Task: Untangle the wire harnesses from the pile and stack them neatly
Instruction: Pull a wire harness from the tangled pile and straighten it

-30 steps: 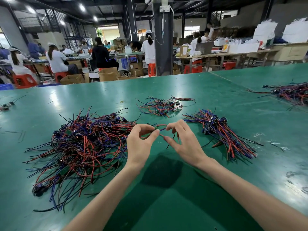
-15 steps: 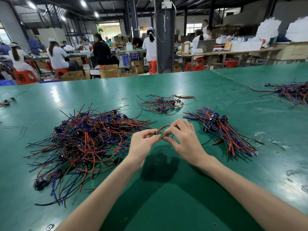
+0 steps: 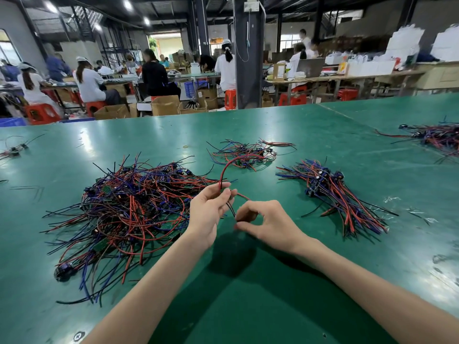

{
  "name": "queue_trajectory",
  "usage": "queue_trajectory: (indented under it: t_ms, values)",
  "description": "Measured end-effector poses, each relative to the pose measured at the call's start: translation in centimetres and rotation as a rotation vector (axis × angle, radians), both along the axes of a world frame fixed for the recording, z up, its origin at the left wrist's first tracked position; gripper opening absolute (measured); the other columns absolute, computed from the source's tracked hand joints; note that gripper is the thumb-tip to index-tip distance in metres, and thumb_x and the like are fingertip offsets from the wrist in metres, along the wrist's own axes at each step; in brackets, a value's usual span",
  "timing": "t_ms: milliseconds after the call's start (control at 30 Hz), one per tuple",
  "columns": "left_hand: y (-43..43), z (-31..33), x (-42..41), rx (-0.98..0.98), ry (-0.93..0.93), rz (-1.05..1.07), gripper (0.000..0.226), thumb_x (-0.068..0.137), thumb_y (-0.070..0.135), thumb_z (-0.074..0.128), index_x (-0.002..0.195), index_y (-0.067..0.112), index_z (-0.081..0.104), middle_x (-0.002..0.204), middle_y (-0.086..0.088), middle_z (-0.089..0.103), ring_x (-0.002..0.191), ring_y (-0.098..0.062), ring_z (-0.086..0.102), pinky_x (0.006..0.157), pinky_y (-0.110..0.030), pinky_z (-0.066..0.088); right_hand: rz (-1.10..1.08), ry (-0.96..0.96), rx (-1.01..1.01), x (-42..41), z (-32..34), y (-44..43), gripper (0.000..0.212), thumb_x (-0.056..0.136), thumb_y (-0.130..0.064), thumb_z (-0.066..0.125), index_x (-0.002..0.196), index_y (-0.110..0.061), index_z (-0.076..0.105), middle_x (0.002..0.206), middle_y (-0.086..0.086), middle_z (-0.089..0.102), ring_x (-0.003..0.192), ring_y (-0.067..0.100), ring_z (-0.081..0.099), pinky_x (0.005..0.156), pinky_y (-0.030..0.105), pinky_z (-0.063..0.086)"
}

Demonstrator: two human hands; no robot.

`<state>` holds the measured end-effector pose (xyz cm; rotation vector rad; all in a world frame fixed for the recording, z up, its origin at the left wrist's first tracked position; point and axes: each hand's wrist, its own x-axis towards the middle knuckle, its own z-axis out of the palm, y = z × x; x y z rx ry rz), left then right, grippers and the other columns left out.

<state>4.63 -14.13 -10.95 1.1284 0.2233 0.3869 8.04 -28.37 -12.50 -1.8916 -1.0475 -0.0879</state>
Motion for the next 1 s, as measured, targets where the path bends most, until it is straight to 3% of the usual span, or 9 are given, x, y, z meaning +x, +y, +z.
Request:
queue_trajectory:
  t_ms: [100, 167, 233, 300, 400, 600, 767, 900, 1000]
  values:
    - [0.1, 0.1, 0.1, -0.117, 0.031, -0.033, 0.009, 0.093, -0.001, 0.052, 0.090, 0.003, 0.059, 0.090, -0.014, 0.063, 0.075, -0.017, 0.070, 0.082, -0.030, 0.057, 0.031, 0.186, 0.080, -0.2, 0.3, 0.2, 0.010, 0.076, -0.003, 0.076, 0.075, -0.007, 0.067, 0.066, -0.004, 0.066, 0.060, 0.004, 0.055, 0.066, 0.016, 0.045]
    - [0.2, 0.3, 0.1, -0.164, 0.047, -0.050, 0.006, 0.092, 0.002, 0.054, 0.090, 0.003, 0.060, 0.087, -0.014, 0.065, 0.072, -0.020, 0.071, 0.076, -0.030, 0.059, 0.091, 0.377, 0.156, -0.2, 0.7, 0.1, 0.012, 0.081, -0.001, 0.071, 0.076, -0.006, 0.061, 0.065, 0.004, 0.067, 0.057, 0.010, 0.061, 0.061, 0.021, 0.049]
    - [0.2, 0.4, -0.1, -0.155, 0.071, -0.060, 0.004, 0.091, 0.004, 0.057, 0.091, 0.005, 0.061, 0.079, -0.012, 0.070, 0.069, -0.020, 0.071, 0.065, -0.027, 0.060, 0.121, 0.574, 0.206, -0.1, 1.1, 0.0, 0.015, 0.088, -0.007, 0.064, 0.078, -0.007, 0.053, 0.063, 0.012, 0.068, 0.050, 0.018, 0.062, 0.051, 0.024, 0.051]
    - [0.3, 0.3, -0.1, -0.104, 0.097, -0.066, 0.003, 0.090, 0.007, 0.060, 0.089, 0.009, 0.062, 0.072, -0.006, 0.072, 0.064, -0.016, 0.070, 0.063, -0.025, 0.059, 0.086, 0.665, 0.200, 0.1, 1.4, -0.1, 0.019, 0.092, -0.017, 0.059, 0.078, -0.007, 0.050, 0.063, 0.015, 0.068, 0.046, 0.022, 0.060, 0.042, 0.025, 0.048]
    - [0.0, -0.1, -0.1, -0.011, 0.117, -0.091, 0.007, 0.087, 0.010, 0.064, 0.083, 0.015, 0.061, 0.069, 0.000, 0.070, 0.060, -0.012, 0.067, 0.072, -0.025, 0.058, 0.043, 0.720, 0.197, 0.3, 1.3, 0.0, 0.025, 0.091, -0.028, 0.059, 0.079, -0.007, 0.054, 0.067, 0.015, 0.067, 0.047, 0.021, 0.058, 0.037, 0.024, 0.045]
    - [-0.2, -0.3, -0.1, 0.041, 0.094, -0.137, 0.007, 0.084, 0.011, 0.066, 0.081, 0.013, 0.060, 0.089, -0.011, 0.071, 0.068, -0.016, 0.068, 0.076, -0.027, 0.054, 0.117, 0.870, 0.276, 0.4, 1.4, 0.0, 0.039, 0.074, -0.039, 0.064, 0.088, -0.003, 0.061, 0.071, 0.012, 0.068, 0.047, 0.017, 0.058, 0.036, 0.022, 0.045]
    - [-0.1, -0.3, -0.2, 0.055, 0.077, -0.156, 0.005, 0.083, 0.009, 0.066, 0.081, 0.009, 0.061, 0.076, -0.004, 0.065, 0.064, -0.013, 0.062, 0.072, -0.027, 0.051, 0.144, 0.987, 0.317, 0.7, 1.5, 0.0, 0.037, 0.078, -0.043, 0.060, 0.087, -0.008, 0.064, 0.073, 0.010, 0.068, 0.050, 0.015, 0.057, 0.042, 0.024, 0.046]
    - [-0.2, -0.2, -0.3, 0.023, 0.078, -0.198, 0.005, 0.083, 0.010, 0.065, 0.083, 0.010, 0.060, 0.082, -0.007, 0.064, 0.071, -0.016, 0.060, 0.071, -0.026, 0.051, 0.140, 1.004, 0.349, 0.9, 1.4, -0.2, 0.027, 0.074, -0.032, 0.066, 0.083, -0.008, 0.059, 0.071, 0.008, 0.069, 0.049, 0.012, 0.057, 0.043, 0.022, 0.046]
    - [-0.4, -0.1, -0.4, 0.000, 0.065, -0.186, 0.008, 0.079, 0.013, 0.067, 0.081, 0.010, 0.060, 0.074, -0.005, 0.067, 0.063, -0.015, 0.061, 0.062, -0.023, 0.054, 0.145, 0.994, 0.388, 0.8, 1.3, -0.1, 0.023, 0.068, -0.021, 0.071, 0.083, -0.009, 0.058, 0.067, 0.007, 0.067, 0.048, 0.012, 0.056, 0.044, 0.022, 0.048]
